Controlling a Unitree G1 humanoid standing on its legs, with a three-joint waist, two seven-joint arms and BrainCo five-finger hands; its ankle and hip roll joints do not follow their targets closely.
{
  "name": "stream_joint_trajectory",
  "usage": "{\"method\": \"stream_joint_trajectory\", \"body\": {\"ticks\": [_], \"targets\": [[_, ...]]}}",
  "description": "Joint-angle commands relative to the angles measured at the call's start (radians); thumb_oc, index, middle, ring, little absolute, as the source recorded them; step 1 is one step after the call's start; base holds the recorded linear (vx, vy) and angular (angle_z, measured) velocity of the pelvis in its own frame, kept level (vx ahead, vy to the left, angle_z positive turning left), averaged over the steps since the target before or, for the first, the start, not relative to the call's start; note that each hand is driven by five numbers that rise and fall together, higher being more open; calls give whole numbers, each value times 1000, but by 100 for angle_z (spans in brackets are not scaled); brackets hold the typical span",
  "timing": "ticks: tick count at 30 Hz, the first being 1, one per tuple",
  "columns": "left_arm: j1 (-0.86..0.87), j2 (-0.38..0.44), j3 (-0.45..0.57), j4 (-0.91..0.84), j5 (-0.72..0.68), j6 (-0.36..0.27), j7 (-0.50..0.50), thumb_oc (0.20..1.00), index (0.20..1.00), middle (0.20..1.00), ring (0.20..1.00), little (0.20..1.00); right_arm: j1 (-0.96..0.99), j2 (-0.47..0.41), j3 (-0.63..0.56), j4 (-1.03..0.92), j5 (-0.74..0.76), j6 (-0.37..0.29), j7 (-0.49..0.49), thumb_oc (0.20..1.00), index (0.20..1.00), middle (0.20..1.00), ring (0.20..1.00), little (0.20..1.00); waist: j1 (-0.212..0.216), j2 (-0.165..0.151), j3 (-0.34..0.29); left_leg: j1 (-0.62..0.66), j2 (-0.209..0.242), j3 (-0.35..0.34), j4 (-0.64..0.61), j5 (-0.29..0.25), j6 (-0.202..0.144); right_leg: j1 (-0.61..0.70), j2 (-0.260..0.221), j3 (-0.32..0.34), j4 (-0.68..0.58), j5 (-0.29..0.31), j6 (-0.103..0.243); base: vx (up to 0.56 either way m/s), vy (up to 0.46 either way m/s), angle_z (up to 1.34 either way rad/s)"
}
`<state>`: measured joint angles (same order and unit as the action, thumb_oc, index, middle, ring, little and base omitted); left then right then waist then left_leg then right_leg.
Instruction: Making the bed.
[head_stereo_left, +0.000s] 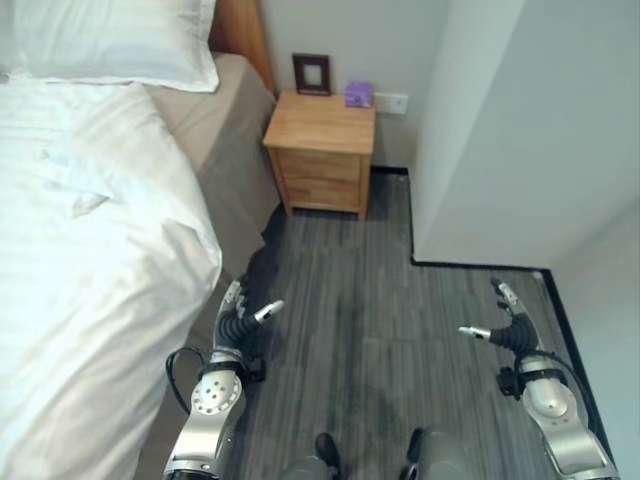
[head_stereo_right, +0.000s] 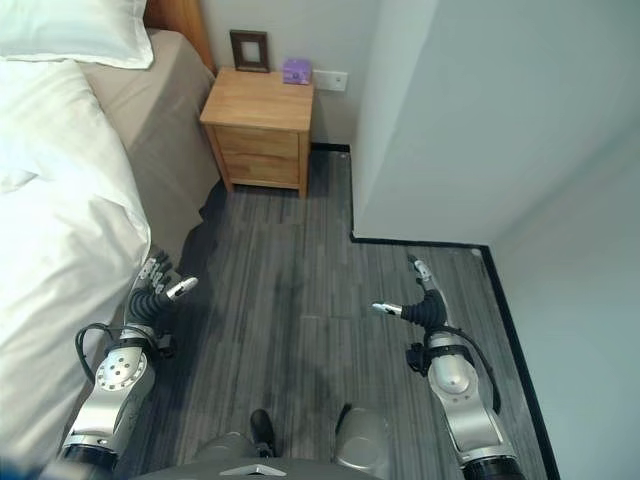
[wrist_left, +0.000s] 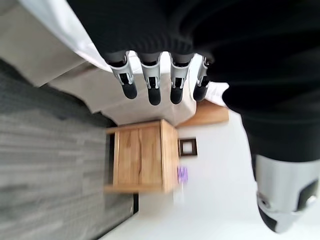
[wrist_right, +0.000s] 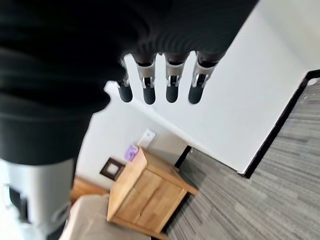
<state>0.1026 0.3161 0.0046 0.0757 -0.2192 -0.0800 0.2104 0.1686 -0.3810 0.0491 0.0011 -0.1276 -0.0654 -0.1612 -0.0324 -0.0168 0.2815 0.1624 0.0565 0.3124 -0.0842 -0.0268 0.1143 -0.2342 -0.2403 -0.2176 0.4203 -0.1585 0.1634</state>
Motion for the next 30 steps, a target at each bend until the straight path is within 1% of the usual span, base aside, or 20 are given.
{"method": "stream_joint_trajectory", "body": {"ticks": [1, 3, 4, 5, 6, 8, 10, 11, 12, 13, 14, 15, 17, 18, 19, 20, 24, 25, 28, 30], "targets": [[31, 54, 20, -45, 11, -68, -14, 1000, 1000, 1000, 1000, 1000, -15, 5, -47, -22, 113, -56, 31, 1000, 1000, 1000, 1000, 1000, -37, -40, 8, -4, 34, 16, -3, -36, -143, 154, 103, 254, -417, 140, 11, 536, -233, 166], [20, 66, 14, -41, 19, -74, -33, 1000, 1000, 1000, 1000, 1000, 5, 2, -36, -26, 124, -64, 56, 1000, 1000, 1000, 1000, 1000, -53, -41, 8, 2, 30, -43, -3, -47, -148, 113, 110, 375, -440, 173, 26, 389, -250, 254], [12, 73, 10, -43, 31, -75, -39, 1000, 1000, 1000, 1000, 1000, 14, -3, -28, -32, 131, -66, 72, 1000, 1000, 1000, 1000, 1000, -55, -43, 10, 9, 30, -64, -3, -54, -150, 105, 112, 408, -435, 182, 29, 370, -343, 190], [13, 76, 7, -54, 56, -76, -79, 1000, 1000, 1000, 1000, 1000, 29, -3, -25, -47, 153, -75, 111, 1000, 1000, 1000, 1000, 1000, -50, -49, -3, 22, 21, -104, 2, -63, -154, 138, 94, 400, -442, 177, 22, 265, -264, 104], [15, 76, 7, -56, 56, -75, -80, 1000, 1000, 1000, 1000, 1000, 30, -4, -25, -46, 154, -76, 111, 1000, 1000, 1000, 1000, 1000, -54, -49, -3, 22, 21, -108, 3, -63, -154, 141, 93, 395, -444, 177, 22, 224, -292, 98], [10, 64, 0, -57, 39, -85, -79, 1000, 1000, 1000, 1000, 1000, -6, -15, 6, -27, 175, -90, 118, 1000, 1000, 1000, 1000, 1000, -41, -34, 5, 5, 36, -144, 24, -48, -170, 152, 103, 376, -435, 181, 14, 72, -267, 97], [17, 49, 3, -66, 14, -95, -95, 1000, 1000, 1000, 1000, 1000, -42, -47, 23, -20, 172, -100, 126, 1000, 1000, 1000, 1000, 1000, -30, -15, 8, -43, 51, -188, 43, -27, -187, 173, 100, 313, -467, 180, -1, -3, -293, 120], [14, 43, -3, -59, 8, -97, -98, 1000, 1000, 1000, 1000, 1000, -53, -60, 27, -11, 176, -103, 124, 1000, 1000, 1000, 1000, 1000, -28, -7, 11, -67, 59, -168, 54, -18, -192, 200, 87, 261, -487, 174, -3, -23, -197, 97], [13, 43, -2, -59, 8, -97, -98, 1000, 1000, 1000, 1000, 1000, -55, -60, 28, -10, 176, -104, 124, 1000, 1000, 1000, 1000, 1000, -31, -8, 10, -72, 58, -171, 55, -15, -193, 198, 87, 259, -489, 178, -4, -67, -194, 83], [11, 32, 0, -46, -8, -92, -104, 1000, 1000, 1000, 1000, 1000, -51, -74, 11, -5, 173, -99, 121, 1000, 1000, 1000, 1000, 1000, -50, -2, 0, -102, 94, -8, 88, -1, -205, 229, 54, 162, -504, 161, -9, -108, -164, 162], [3, 27, -1, -34, -19, -89, -103, 1000, 1000, 1000, 1000, 1000, -58, -77, 11, 4, 172, -96, 114, 1000, 1000, 1000, 1000, 1000, -65, -1, 4, -116, 116, 93, 157, -12, -206, 249, 42, 108, -502, 149, -20, -98, -211, 192], [2, 26, -2, -26, -24, -85, -103, 1000, 1000, 1000, 1000, 1000, -63, -75, 13, 5, 179, -92, 110, 1000, 1000, 1000, 1000, 1000, -69, -3, 6, -125, 128, 153, 211, -29, -210, 266, 39, 82, -503, 133, -30, -55, -157, 184], [5, 25, -2, -11, -18, -77, -116, 1000, 1000, 1000, 1000, 1000, -60, -73, 4, 1, 188, -91, 112, 1000, 1000, 1000, 1000, 1000, -75, 2, 16, -167, 157, 201, 316, -49, -222, 304, 53, 31, -502, 108, -45, -55, -134, 109], [9, 27, -5, -3, -10, -72, -122, 1000, 1000, 1000, 1000, 1000, -53, -69, -4, 1, 188, -91, 112, 1000, 1000, 1000, 1000, 1000, -81, 13, 11, -154, 164, 240, 274, -30, -222, 305, 62, 10, -502, 111, -44, -32, -83, 82], [33, 23, -3, -2, -10, -68, -135, 1000, 1000, 1000, 1000, 1000, -39, -71, -9, -2, 190, -90, 117, 1000, 1000, 1000, 1000, 1000, -89, 32, 3, -107, 147, 249, 188, -20, -219, 321, 74, -8, -503, 105, -34, -1, 19, 84], [46, 19, 0, 9, -8, -60, -137, 1000, 1000, 1000, 1000, 1000, -29, -67, -14, -12, 183, -85, 117, 1000, 1000, 1000, 1000, 1000, -94, 46, -4, -86, 142, 218, 130, 18, -228, 331, 71, -37, -505, 104, -34, 25, 31, 75], [48, 27, 2, 16, 1, -55, -147, 1000, 1000, 1000, 1000, 1000, -18, -50, -23, -4, 189, -82, 118, 1000, 1000, 1000, 1000, 1000, -97, 41, -15, -70, 136, 203, 78, 43, -229, 331, 70, -55, -504, 111, -36, -10, 7, 59], [140, 24, 168, 285, 110, 48, -104, 1000, 1000, 1000, 1000, 1000, -6, -14, -121, 286, 218, 49, 143, 1000, 1000, 1000, 1000, 1000, -53, -63, -142, -3, 41, 97, -2, -37, -178, 310, 106, 7, -440, 154, -11, 12, 20, 18], [127, 42, 164, 332, 130, 62, -109, 1000, 1000, 1000, 1000, 1000, -12, -17, -118, 295, 209, 58, 152, 1000, 1000, 1000, 1000, 1000, -52, -67, -144, -1, 40, 100, 1, -39, -177, 313, 100, 7, -440, 159, -7, -7, 19, -5], [43, 114, 179, 457, 149, 79, -45, 1000, 1000, 1000, 1000, 1000, -56, -26, -102, 293, 203, 45, 136, 1000, 1000, 1000, 1000, 1000, -55, -66, -131, 8, 39, 107, -2, -43, -168, 281, 87, 5, -359, 166, 7, -10, -12, -4]]}}
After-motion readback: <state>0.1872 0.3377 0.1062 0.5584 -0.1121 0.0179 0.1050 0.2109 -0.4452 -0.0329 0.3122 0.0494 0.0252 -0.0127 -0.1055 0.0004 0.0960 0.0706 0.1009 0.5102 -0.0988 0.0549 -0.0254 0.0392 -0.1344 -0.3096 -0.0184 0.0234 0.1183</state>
